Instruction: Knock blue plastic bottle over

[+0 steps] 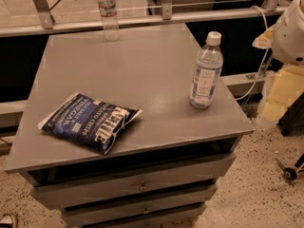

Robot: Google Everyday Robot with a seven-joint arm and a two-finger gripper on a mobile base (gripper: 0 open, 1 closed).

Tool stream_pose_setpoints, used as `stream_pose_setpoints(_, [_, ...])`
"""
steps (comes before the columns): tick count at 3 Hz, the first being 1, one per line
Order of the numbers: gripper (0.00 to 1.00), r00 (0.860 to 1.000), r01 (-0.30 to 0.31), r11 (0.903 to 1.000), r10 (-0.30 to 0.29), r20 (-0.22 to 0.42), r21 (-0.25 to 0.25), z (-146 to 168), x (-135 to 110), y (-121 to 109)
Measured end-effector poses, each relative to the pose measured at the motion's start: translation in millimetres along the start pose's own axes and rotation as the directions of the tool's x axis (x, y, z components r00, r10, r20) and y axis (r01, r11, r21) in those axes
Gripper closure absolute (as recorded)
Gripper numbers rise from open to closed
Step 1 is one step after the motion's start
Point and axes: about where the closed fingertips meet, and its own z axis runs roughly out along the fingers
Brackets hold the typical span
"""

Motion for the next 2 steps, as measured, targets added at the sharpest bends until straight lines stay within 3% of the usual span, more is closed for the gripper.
stream_pose_setpoints(2, [0.0, 1.0, -0.022, 0.9997, 0.022, -0.001, 0.014, 19, 5, -8])
